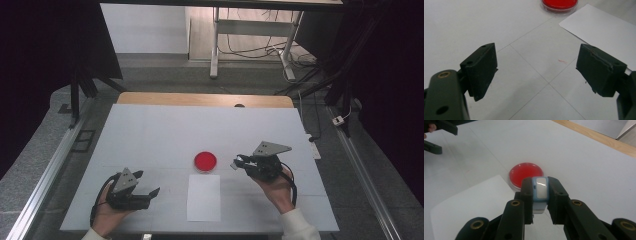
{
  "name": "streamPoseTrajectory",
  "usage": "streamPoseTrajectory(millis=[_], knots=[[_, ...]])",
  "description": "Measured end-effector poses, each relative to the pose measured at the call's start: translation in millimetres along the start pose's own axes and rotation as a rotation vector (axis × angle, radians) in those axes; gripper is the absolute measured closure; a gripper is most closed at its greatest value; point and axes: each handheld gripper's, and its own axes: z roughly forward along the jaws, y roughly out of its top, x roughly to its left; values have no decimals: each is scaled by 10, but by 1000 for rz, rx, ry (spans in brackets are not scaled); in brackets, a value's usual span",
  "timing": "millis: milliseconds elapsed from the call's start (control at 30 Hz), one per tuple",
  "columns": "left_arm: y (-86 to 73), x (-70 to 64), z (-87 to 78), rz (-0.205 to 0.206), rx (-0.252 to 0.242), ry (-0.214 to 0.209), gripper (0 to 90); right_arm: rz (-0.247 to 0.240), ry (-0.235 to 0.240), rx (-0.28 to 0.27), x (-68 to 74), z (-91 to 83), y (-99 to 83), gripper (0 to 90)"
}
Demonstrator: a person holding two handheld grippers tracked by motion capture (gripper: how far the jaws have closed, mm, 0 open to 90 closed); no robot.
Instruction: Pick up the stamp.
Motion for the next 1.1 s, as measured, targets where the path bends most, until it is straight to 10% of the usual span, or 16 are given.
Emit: streamPoseTrajectory(millis=[1100], knots=[[2, -7, 14, -2, 0, -1, 169, 35, 108, -62, 311, -27, 176, 749]])
